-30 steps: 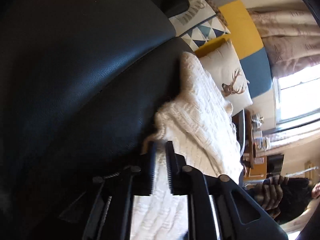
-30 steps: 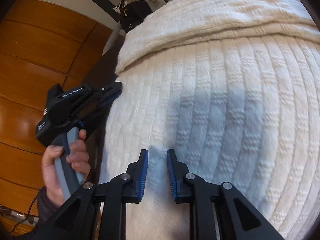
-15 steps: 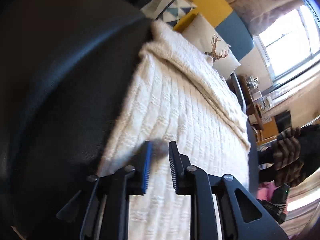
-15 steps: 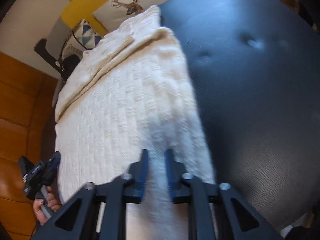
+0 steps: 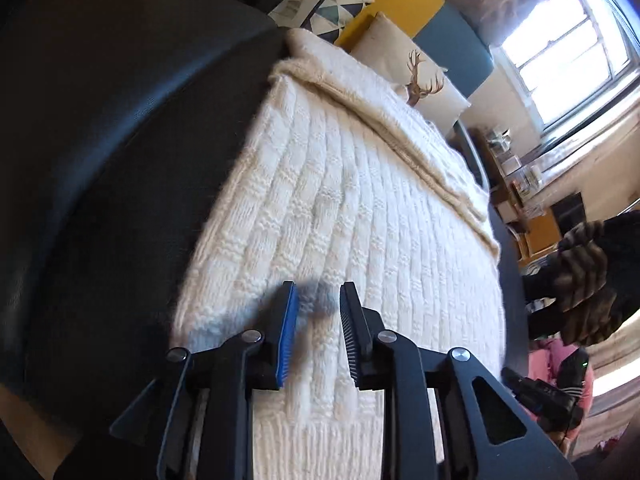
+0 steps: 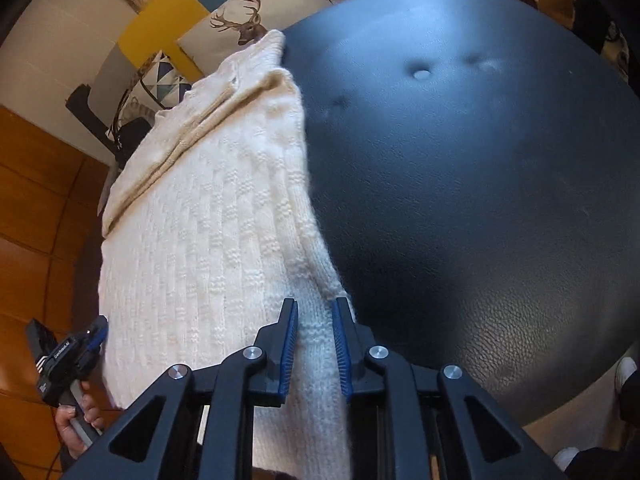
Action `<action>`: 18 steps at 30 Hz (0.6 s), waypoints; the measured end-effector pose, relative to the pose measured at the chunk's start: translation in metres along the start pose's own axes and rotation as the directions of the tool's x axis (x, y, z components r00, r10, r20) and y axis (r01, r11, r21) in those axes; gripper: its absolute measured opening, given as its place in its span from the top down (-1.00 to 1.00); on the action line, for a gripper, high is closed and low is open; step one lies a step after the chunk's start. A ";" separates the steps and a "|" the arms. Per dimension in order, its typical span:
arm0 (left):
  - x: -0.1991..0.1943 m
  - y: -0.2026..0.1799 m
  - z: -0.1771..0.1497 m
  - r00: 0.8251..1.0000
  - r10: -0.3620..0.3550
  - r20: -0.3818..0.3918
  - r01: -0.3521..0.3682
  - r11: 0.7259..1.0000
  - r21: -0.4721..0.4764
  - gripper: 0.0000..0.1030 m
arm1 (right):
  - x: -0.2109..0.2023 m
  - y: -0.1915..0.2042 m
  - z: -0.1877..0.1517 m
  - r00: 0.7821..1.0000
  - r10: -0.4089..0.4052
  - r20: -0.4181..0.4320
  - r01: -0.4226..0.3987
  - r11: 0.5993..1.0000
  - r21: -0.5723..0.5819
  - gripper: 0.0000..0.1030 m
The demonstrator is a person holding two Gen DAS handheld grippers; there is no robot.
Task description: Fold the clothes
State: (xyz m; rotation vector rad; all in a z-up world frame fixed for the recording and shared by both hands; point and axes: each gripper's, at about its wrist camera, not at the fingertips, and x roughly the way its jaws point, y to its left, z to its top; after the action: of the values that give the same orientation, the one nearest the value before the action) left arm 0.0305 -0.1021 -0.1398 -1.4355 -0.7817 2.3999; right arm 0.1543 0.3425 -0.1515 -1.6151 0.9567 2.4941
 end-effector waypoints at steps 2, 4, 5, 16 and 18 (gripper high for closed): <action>-0.007 0.000 0.000 1.000 -0.016 0.004 0.016 1.000 -0.009 0.47 | -0.007 -0.002 0.002 1.000 0.011 0.017 -0.011 0.999 0.044 0.59; -0.014 -0.002 -0.002 1.000 -0.018 0.014 0.017 1.000 0.002 0.45 | -0.012 0.006 0.005 0.997 0.069 0.038 -0.070 0.997 0.024 0.59; -0.015 -0.001 -0.005 1.000 -0.011 0.009 0.011 1.000 0.012 0.42 | -0.013 0.013 0.005 0.996 0.086 0.040 -0.086 0.996 0.013 0.59; -0.043 0.007 -0.019 0.998 -0.067 0.008 0.066 0.997 0.035 0.40 | 0.008 0.044 -0.011 0.995 0.093 -0.041 -0.096 0.992 -0.078 0.58; -0.047 -0.003 -0.024 0.998 -0.070 0.004 0.069 0.993 0.096 0.35 | 0.008 0.057 -0.013 0.987 0.152 -0.046 -0.156 0.983 -0.093 0.55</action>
State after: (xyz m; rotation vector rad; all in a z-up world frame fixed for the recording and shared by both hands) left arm 0.0737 -0.1136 -0.1125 -1.3414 -0.6964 2.3585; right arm 0.1421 0.2873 -0.1340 -1.6839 1.0181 2.6583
